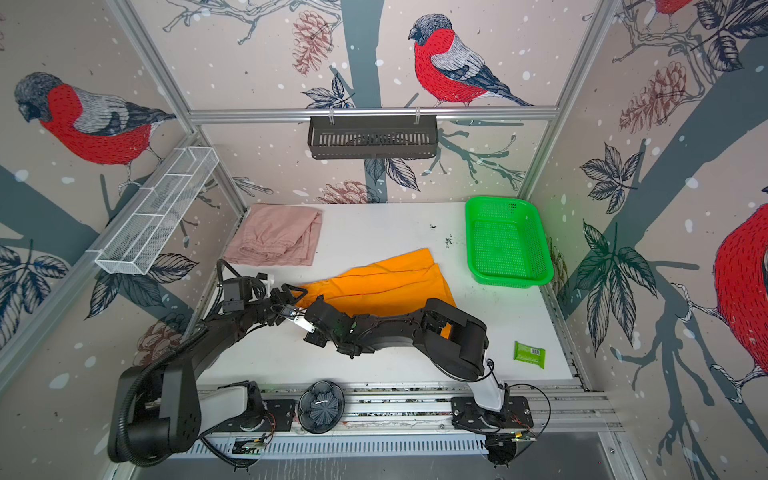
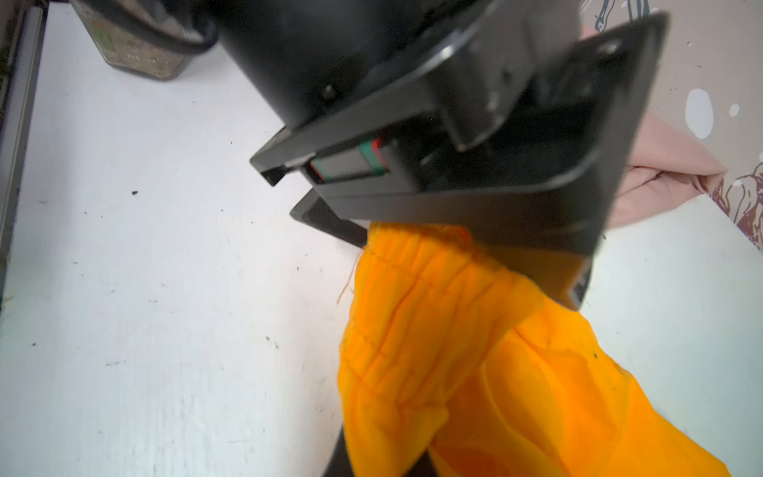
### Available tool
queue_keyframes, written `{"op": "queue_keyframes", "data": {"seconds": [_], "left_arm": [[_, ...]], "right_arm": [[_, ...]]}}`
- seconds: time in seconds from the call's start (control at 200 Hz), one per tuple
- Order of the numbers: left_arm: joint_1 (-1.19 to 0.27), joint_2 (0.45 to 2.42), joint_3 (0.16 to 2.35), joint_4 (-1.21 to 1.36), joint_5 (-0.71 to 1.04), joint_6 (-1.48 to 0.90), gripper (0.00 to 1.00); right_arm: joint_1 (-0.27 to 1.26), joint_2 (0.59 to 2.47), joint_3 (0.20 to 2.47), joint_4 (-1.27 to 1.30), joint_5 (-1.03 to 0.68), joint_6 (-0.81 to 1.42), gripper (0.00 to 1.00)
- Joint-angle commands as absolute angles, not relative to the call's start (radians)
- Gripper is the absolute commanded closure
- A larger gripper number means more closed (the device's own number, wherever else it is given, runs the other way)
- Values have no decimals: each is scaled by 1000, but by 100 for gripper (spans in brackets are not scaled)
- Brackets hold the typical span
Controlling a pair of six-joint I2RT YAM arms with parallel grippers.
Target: Fold and stack the shorts
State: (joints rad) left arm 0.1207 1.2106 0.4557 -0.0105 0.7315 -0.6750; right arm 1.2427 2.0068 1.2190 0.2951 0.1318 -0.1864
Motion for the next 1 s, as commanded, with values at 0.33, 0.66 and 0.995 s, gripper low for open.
{"op": "queue_keyframes", "data": {"seconds": [0.33,0.66,0.995], "left_arm": [[109,1213,638,-302,667,-489,100],[111,1316,1039,-697,563,-249,100],[110,1471,1337,-840,535,-177,100]], "right_arm": [[1221,1925,1217,255,64,-109,38],[999,1555,979,88,21,-79,61],[1071,1858,1089,110,-93,-115,97]]}}
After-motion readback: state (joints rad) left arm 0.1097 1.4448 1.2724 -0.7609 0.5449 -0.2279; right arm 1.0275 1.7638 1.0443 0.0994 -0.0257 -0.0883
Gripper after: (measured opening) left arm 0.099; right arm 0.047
